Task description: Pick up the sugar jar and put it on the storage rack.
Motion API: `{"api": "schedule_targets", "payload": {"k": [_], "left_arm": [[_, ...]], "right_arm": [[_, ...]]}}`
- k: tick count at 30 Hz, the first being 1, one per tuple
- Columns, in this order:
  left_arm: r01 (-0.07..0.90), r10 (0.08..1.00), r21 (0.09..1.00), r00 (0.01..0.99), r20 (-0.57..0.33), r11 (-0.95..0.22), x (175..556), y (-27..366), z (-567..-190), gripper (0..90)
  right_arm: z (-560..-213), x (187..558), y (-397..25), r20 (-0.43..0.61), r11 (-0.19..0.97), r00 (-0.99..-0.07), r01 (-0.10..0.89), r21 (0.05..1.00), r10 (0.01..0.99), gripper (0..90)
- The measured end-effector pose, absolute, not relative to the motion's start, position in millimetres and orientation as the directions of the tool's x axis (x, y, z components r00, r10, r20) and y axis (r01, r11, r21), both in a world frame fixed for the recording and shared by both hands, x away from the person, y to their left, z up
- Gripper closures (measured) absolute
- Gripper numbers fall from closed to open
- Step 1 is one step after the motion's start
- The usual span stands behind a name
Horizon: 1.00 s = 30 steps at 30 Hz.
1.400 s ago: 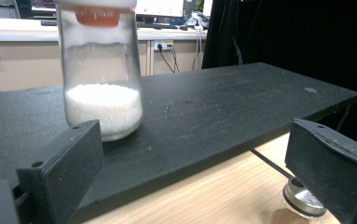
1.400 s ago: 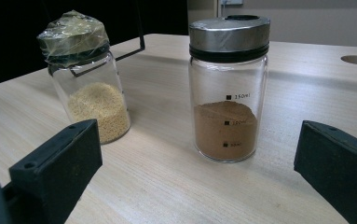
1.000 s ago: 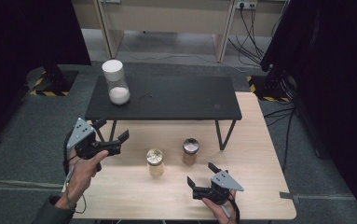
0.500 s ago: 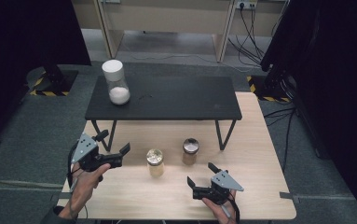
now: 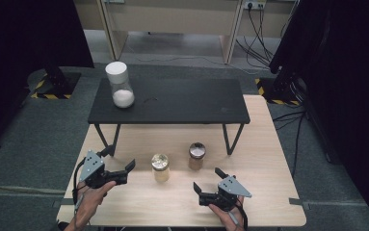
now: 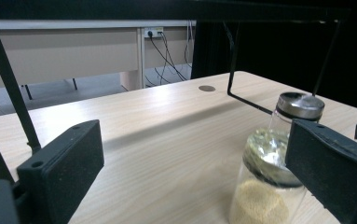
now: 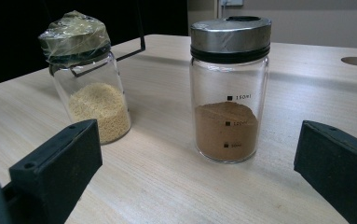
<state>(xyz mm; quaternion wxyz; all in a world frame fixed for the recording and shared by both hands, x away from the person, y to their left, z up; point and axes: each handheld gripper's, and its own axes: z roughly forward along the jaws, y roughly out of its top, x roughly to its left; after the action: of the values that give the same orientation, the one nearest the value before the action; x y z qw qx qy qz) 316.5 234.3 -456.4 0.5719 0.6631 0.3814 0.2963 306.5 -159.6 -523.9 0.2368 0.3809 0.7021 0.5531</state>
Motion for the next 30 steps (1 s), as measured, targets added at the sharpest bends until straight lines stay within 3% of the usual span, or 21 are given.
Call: {"api": "schedule_targets", "payload": {"k": [30], "left_arm": [[0.160,0.835,0.986,0.549,-0.041,-0.057,304,235,-496,3.9]], "right_arm": [[-524,306,-160,0.089,0.096,-0.598,0.270,0.958,0.797,1.0]]}}
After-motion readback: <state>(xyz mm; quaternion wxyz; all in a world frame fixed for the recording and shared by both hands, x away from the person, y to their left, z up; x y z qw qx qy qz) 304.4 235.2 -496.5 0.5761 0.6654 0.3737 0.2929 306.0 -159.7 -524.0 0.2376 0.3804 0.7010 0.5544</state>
